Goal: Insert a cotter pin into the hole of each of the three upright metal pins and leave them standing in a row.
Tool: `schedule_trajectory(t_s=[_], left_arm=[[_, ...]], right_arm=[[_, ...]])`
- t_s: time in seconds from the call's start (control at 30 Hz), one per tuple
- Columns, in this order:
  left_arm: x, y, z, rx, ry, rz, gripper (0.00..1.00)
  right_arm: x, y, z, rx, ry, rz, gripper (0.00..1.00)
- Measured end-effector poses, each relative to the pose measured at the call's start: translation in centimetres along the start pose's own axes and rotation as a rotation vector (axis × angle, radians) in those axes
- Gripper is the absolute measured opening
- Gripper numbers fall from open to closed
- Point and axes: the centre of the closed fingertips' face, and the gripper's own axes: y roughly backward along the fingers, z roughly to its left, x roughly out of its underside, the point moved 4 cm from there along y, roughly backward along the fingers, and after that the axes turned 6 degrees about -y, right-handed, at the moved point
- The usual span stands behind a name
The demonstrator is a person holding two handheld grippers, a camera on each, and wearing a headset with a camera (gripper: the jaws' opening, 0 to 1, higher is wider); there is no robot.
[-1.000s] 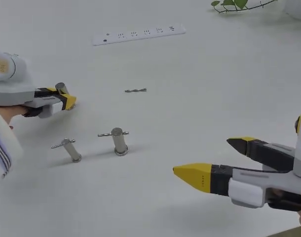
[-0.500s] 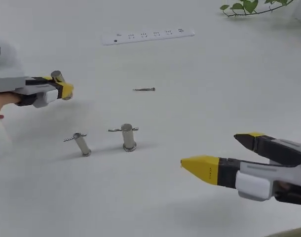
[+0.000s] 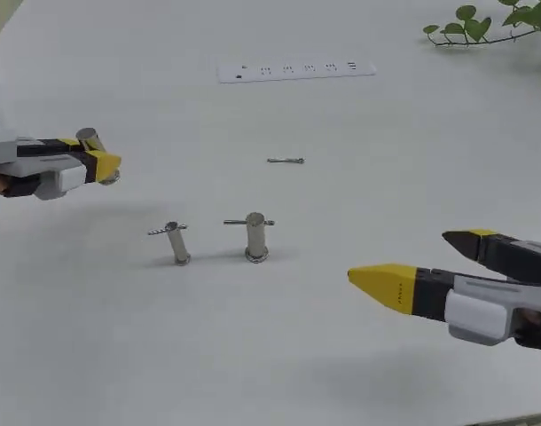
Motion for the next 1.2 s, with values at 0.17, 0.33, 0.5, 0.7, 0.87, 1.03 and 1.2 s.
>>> schedule_trajectory(t_s=[0.17,0.33,0.5,0.7,0.87,1.03,1.2], left_arm=[[1.1,1.9,-1.5,0.012,-0.016,0.003,0.09],[2.2,3.5,-3.3,0.027,-0.012,0.017,0.09],[2.8,4.2,-4.4,0.040,-0.006,0.016,0.09],[3.8,5.2,-6.2,0.046,0.002,0.031,0.09],[4.7,5.3,-7.5,0.061,0.028,0.055,0.09],[5.9,4.8,-8.5,0.079,0.048,0.081,0.09],[6.6,4.2,-9.5,0.095,0.043,0.111,0.09]], right_arm=[[-0.1,0.0,0.5,0.001,0.014,-0.001,0.90],[-0.1,0.0,0.9,0.003,0.028,-0.001,0.90],[-0.1,-0.1,1.1,0.006,0.036,-0.003,0.89],[-0.1,-0.1,1.3,0.011,0.046,-0.005,0.89],[0.2,-0.2,1.1,0.018,0.044,0.000,0.89],[0.2,-0.3,1.0,0.020,0.044,-0.001,0.89],[0.1,-0.5,1.0,0.020,0.048,0.001,0.89]])
